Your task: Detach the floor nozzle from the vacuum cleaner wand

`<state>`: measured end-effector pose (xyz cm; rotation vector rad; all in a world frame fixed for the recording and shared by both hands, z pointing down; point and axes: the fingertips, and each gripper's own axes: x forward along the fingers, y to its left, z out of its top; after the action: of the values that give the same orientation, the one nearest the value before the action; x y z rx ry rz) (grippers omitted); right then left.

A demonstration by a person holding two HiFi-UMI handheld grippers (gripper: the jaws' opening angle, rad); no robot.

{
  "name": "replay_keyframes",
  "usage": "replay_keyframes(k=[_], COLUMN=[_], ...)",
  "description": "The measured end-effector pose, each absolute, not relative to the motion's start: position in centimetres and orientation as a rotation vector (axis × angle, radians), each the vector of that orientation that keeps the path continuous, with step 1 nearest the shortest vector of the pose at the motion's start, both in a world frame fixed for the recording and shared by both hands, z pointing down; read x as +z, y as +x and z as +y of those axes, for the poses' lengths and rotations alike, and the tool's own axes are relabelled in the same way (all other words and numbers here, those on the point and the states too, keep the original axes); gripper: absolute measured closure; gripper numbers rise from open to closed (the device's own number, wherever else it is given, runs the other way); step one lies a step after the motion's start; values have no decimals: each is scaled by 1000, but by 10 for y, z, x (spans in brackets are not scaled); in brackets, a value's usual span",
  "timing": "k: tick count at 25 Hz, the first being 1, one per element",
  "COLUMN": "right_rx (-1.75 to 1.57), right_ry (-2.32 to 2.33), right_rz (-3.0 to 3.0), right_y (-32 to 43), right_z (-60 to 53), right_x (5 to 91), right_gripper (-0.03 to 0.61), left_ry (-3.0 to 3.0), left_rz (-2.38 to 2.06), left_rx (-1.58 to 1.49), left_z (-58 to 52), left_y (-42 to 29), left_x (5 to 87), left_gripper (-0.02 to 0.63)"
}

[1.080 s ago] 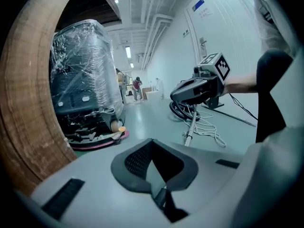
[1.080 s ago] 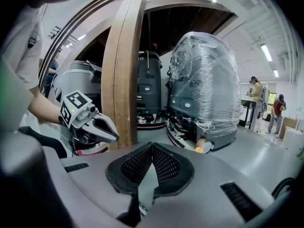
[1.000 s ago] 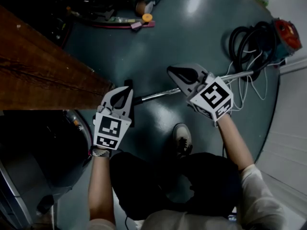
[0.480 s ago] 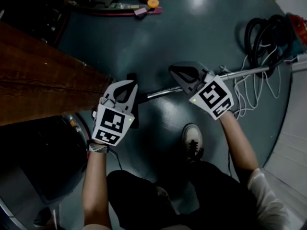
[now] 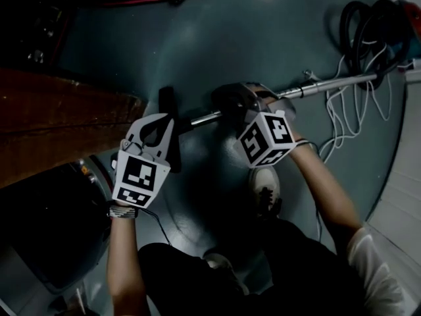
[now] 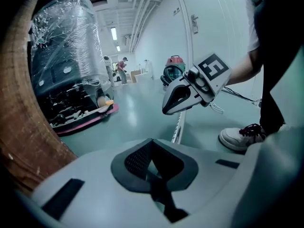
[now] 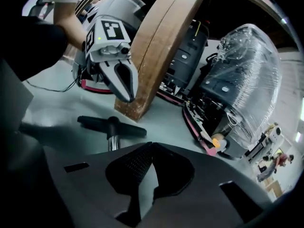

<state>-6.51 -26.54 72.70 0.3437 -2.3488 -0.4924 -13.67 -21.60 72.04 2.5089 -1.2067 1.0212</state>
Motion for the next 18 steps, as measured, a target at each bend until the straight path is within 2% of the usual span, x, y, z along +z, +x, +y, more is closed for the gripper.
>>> replay_keyframes(k=[14,16,18], right_rx=[-524,-517,-509], right_ry=[168,143,112], right_rz=[-2283,-2283,-2274], right_y=[-65,-67,-68], right_z=[-253,-250,-246], right_x=[775,779,785], right_gripper=[551,549,549], left_ry=[2460,2455,2457], left_rz=[-1146,-1097,-1067], left_rx=[1231,1279,1314], left_z=[-207,-202,-200], left_y=[-145,-143,-142], left_x=[761,769,775], left_gripper=[615,510,502])
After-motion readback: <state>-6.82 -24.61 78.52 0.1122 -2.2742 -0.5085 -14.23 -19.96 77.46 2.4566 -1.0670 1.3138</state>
